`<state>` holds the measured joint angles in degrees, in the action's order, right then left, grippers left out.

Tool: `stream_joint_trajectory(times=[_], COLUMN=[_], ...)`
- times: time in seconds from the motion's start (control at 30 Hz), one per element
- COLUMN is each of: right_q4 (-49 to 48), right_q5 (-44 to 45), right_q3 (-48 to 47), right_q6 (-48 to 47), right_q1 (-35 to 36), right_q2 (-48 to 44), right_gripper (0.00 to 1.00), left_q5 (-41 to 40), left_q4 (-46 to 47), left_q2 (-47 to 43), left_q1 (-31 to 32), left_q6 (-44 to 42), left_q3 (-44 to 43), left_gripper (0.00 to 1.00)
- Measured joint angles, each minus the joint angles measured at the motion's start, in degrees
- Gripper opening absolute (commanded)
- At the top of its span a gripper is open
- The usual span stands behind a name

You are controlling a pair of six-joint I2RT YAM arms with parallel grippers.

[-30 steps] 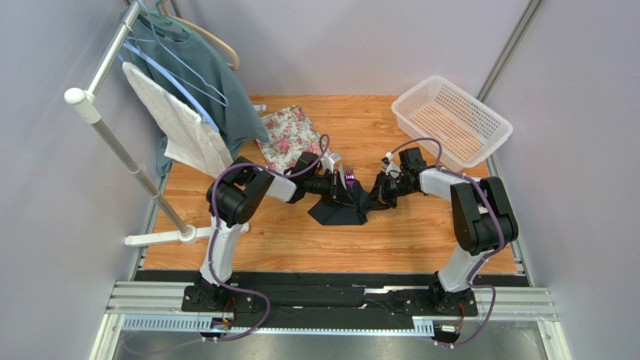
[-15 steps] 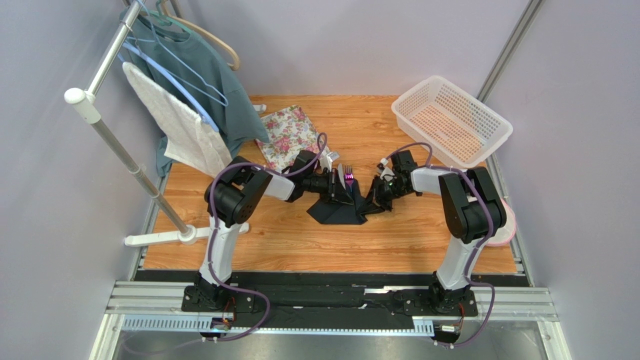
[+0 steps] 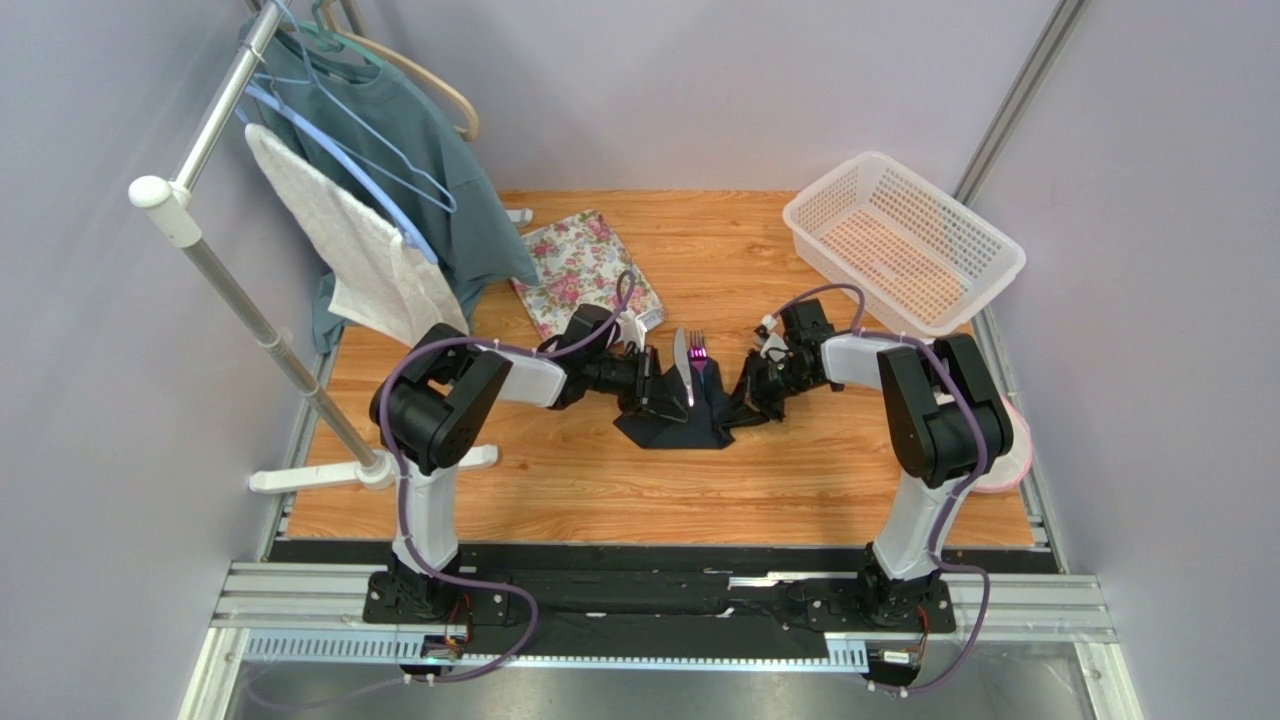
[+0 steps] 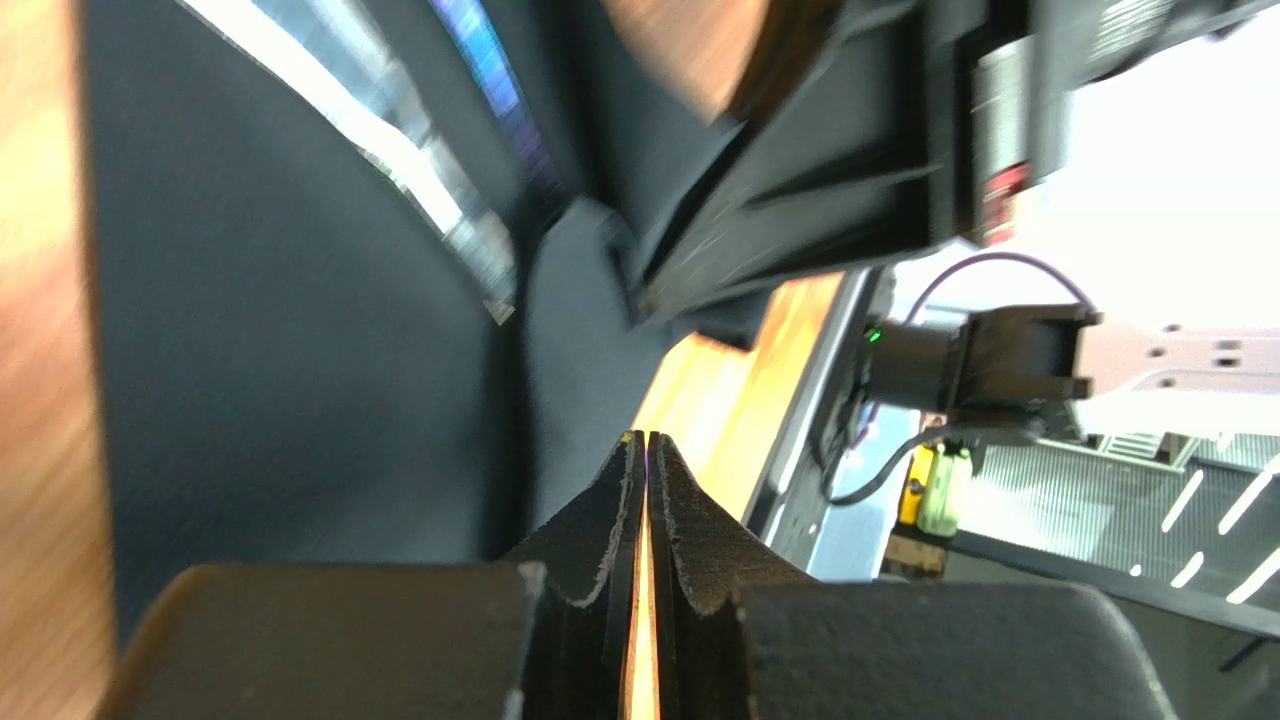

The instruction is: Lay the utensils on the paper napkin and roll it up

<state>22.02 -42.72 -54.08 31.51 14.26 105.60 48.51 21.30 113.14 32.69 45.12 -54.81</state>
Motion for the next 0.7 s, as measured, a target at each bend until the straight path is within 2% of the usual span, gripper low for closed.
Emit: stream_joint_trajectory(times=[0.23,0.7], right_q4=[0.1,1.0], right_q5=[0.7,1.3], right_q3=[-0.4,-1.4], right_q6=[0.1,0.2], right_q1=[0.8,3.3], right_q2=[-0.1,-2.4], right_gripper=[0.00,0.00], left_q5=[-0.7,-1.1], left_q4=[-5.0,-7.9], left_q2=[0.5,4.7], left_q1=[-0.2,-0.2], left_q6=[-3.1,-4.1], left_q3=[0.3,-3.8], left_gripper=[0.00,0.00])
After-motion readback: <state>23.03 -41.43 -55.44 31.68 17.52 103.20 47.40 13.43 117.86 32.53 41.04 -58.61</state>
